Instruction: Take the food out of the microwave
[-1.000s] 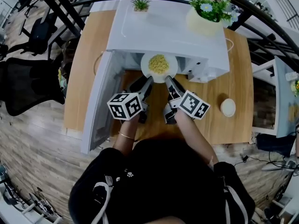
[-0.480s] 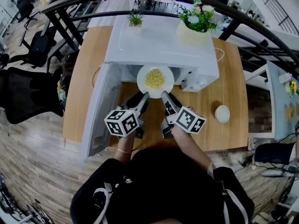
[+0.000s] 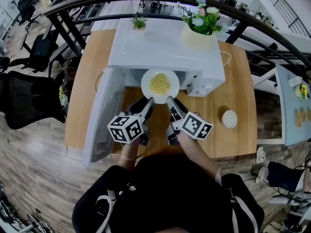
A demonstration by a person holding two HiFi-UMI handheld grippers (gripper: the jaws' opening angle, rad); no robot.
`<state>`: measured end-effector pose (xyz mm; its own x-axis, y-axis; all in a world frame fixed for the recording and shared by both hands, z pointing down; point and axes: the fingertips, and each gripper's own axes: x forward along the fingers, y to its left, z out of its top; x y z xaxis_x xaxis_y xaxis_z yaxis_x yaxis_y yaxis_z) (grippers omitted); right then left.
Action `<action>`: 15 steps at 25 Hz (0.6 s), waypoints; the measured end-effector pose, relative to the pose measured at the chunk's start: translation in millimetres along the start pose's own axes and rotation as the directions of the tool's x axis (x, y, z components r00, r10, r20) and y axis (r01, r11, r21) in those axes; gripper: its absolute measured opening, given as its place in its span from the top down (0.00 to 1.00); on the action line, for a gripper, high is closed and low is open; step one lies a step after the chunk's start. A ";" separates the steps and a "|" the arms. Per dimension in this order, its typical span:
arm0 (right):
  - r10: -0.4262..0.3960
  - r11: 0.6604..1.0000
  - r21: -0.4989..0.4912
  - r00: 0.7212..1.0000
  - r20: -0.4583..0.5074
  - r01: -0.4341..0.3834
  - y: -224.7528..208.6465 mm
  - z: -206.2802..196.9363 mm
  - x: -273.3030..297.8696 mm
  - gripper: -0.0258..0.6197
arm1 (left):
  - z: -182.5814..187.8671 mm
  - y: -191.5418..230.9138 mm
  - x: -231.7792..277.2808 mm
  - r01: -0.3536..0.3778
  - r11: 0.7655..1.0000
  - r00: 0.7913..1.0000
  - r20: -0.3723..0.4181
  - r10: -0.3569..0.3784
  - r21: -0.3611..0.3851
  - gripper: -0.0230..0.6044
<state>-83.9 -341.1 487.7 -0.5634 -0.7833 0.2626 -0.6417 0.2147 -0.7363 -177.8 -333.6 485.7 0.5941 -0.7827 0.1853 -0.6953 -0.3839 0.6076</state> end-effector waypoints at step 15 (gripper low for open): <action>-0.003 1.000 0.009 1.000 0.002 0.003 -1.9 0.4 -0.7 0.83 | -0.2 -0.8 1.8 0.005 1.000 1.000 -0.001 -0.005 -0.002 0.78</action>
<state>-82.2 -341.2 488.7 -0.5604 -0.7852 0.2634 -0.6384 0.2069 -0.7414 -176.1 -334.5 485.7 0.5982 -0.7802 0.1828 -0.6913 -0.3869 0.6103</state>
